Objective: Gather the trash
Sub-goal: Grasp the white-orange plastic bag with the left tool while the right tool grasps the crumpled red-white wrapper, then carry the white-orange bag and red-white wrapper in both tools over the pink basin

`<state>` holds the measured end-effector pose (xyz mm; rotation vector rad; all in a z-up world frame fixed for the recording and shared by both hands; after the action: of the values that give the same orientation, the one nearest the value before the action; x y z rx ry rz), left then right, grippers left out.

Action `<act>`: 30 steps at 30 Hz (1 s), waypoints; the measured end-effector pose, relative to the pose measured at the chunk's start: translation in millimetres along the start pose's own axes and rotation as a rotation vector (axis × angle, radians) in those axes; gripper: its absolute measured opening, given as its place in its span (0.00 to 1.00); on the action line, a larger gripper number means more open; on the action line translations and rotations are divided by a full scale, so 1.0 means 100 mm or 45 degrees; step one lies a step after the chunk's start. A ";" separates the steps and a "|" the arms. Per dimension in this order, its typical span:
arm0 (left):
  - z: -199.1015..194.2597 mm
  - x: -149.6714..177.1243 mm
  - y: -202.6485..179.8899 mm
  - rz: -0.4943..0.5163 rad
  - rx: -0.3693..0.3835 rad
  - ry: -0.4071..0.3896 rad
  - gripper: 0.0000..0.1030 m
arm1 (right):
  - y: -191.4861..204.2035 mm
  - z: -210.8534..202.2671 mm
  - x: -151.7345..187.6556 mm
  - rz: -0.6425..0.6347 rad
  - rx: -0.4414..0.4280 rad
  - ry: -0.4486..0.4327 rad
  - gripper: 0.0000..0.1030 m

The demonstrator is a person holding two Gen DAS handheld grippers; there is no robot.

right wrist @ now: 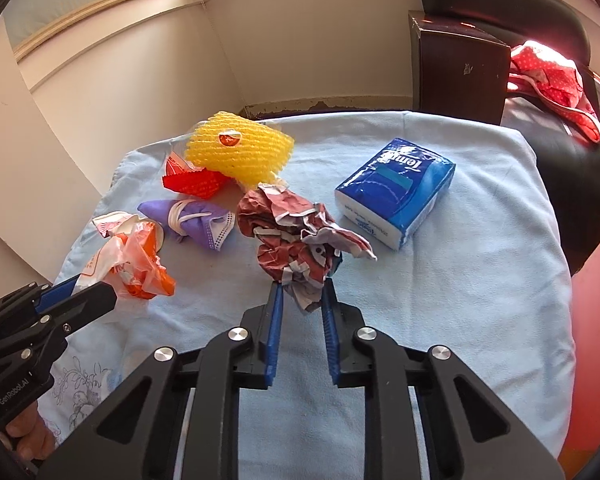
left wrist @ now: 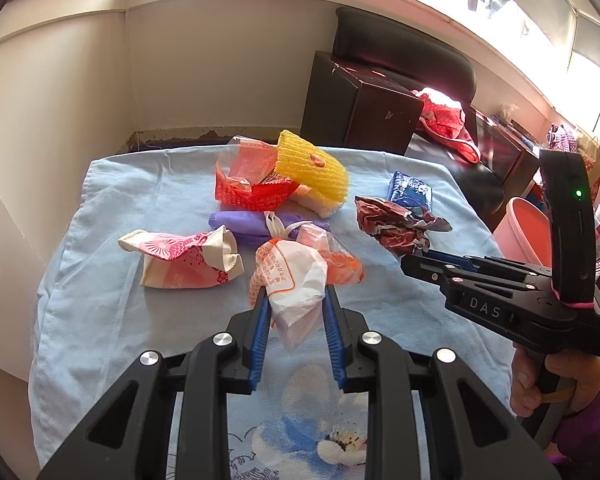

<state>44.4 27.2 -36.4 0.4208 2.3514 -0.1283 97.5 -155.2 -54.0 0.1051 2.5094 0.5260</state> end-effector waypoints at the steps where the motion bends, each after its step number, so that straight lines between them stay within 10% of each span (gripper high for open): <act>1: -0.01 -0.01 -0.02 0.004 0.003 -0.005 0.24 | -0.01 -0.06 0.01 0.001 0.000 -0.012 0.19; 30: -0.01 -0.91 -1.81 0.319 0.292 -0.169 0.24 | -1.51 -1.58 0.07 0.353 0.444 -0.393 0.19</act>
<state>45.0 -167.0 21.6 0.7902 2.1411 -0.2988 10.9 -347.2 3.7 0.6250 2.2666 0.1548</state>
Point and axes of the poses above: each gripper's, at about its wrist camera, not at the fingertips, and z roughly the way its jaws point, y to its left, x to its underside, the point moved 1 cm from there along z, roughly the way its jaws point, and after that the axes turned 14 degrees about z, right-handed, at the moved point
